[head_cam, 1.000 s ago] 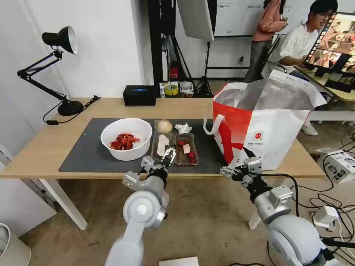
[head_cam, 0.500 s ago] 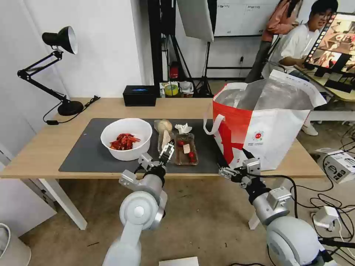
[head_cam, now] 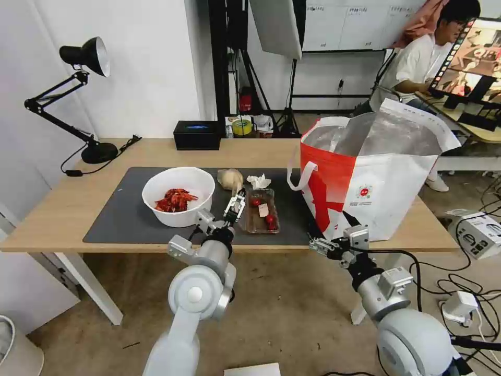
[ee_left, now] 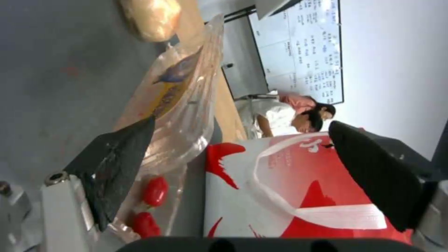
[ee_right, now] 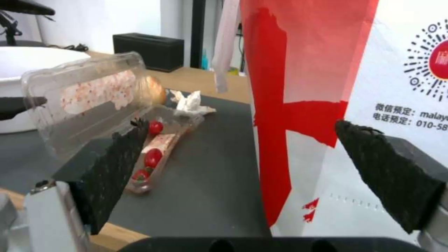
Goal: Pick up the trash from the table and place it into the takeout bag.
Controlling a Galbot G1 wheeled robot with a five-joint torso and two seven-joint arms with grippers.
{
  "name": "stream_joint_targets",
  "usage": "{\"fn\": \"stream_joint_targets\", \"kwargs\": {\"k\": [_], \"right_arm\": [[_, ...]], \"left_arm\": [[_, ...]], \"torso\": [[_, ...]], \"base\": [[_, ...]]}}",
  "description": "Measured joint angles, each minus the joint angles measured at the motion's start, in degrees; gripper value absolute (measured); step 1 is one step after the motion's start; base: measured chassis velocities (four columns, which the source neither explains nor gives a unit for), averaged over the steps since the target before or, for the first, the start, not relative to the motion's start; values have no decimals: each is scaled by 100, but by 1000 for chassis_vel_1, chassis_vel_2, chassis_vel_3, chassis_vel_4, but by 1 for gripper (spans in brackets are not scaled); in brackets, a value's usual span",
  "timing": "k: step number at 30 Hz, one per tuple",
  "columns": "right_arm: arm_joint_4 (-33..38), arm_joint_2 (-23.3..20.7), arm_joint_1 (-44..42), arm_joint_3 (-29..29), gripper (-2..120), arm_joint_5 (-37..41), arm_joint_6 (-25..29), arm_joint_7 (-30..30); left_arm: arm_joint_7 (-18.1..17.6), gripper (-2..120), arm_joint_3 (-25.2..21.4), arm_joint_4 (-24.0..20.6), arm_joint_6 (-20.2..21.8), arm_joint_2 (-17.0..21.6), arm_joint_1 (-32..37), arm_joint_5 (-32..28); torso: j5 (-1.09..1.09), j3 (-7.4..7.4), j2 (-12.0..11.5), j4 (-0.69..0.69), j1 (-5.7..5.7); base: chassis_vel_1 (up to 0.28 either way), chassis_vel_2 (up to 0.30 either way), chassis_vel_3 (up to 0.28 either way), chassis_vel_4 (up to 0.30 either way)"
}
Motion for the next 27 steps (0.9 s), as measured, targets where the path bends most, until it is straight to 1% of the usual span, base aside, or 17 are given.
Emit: {"fn": "stream_joint_targets", "kwargs": {"k": [8,15,21,24,25,27], "right_arm": [[46,-6,-60,80,100,-5,1,0],[126,1,-228,223,100,-6,14,0],[178,26,-335,275,100,-35,50,0],[193,36,-382,288,100,-61,86,0],[199,39,-392,290,100,-68,97,0],[199,47,-397,290,100,-76,104,0]], "left_arm": [[4,100,177,110,1,9,-94,-7],[12,100,503,359,17,-18,-268,115],[4,100,595,415,25,-11,-350,172],[7,100,600,400,40,73,-360,300],[39,100,601,376,69,159,-361,408],[276,100,599,364,123,392,-361,727]], "torso": [[0,0,0,0,0],[0,0,0,0,0],[0,0,0,0,0],[0,0,0,0,0],[0,0,0,0,0],[0,0,0,0,0]], "base": [[0,0,0,0],[0,0,0,0],[0,0,0,0],[0,0,0,0],[0,0,0,0],[0,0,0,0]]}}
